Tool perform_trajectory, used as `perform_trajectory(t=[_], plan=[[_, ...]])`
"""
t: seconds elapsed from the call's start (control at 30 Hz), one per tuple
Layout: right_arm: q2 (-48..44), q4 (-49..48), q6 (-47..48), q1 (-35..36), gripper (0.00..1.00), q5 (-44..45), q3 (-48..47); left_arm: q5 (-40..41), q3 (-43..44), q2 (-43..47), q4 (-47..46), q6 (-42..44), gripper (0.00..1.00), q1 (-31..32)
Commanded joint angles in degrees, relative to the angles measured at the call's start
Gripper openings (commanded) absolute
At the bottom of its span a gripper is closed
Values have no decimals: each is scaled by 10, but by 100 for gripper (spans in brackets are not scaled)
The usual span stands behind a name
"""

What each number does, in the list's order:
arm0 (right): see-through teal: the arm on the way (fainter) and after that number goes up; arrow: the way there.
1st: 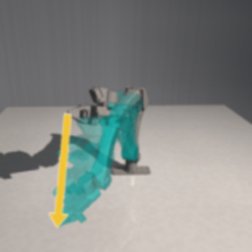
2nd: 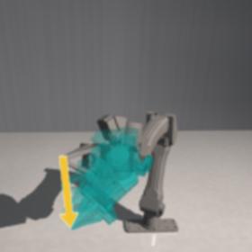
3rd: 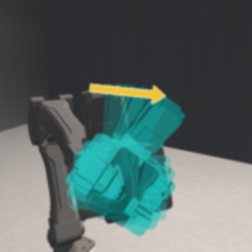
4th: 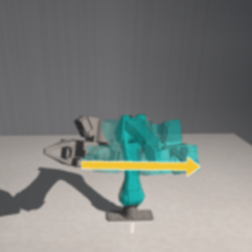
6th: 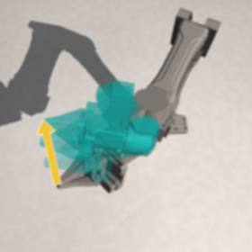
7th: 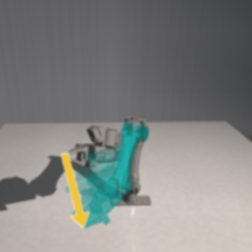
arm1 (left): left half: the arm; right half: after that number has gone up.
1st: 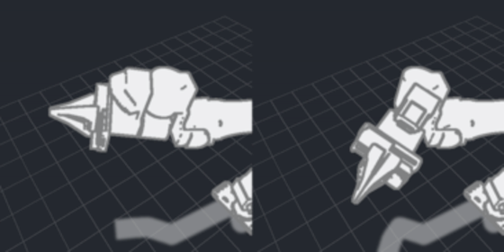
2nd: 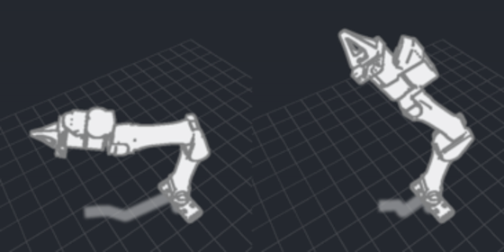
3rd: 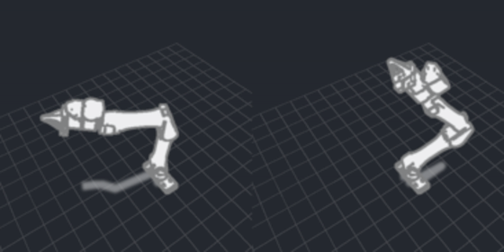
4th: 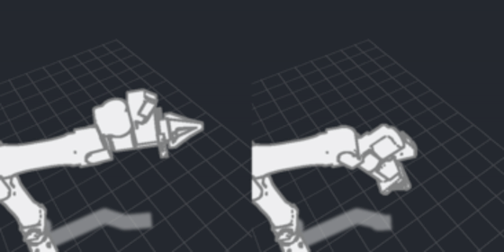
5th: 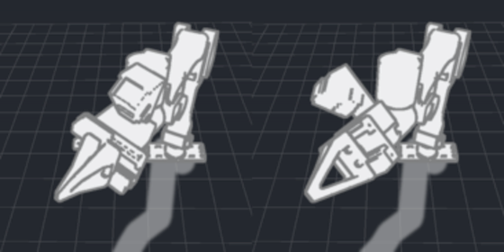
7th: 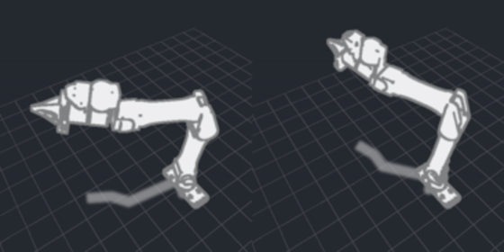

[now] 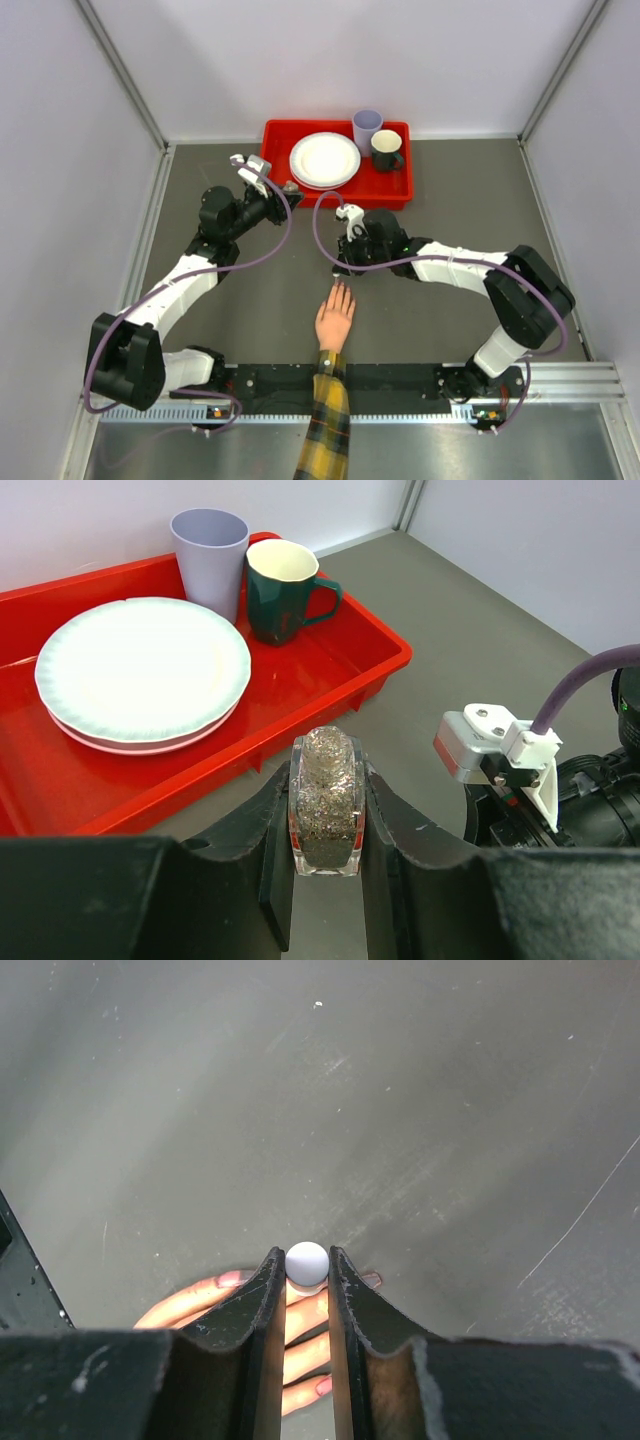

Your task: Paint the nails

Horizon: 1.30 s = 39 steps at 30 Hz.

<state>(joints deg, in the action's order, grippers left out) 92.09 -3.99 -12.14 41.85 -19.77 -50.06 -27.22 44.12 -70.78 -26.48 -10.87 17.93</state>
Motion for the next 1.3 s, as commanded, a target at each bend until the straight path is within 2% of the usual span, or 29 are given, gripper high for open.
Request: perform_trajectory(t=[0.0, 1.27], plan=[[8, -24, 0, -2, 0, -4, -27, -7, 1, 6, -31, -6, 0, -3], [21, -15, 1, -1, 0, 9, -18, -6, 1, 6, -27, -1, 0, -3]])
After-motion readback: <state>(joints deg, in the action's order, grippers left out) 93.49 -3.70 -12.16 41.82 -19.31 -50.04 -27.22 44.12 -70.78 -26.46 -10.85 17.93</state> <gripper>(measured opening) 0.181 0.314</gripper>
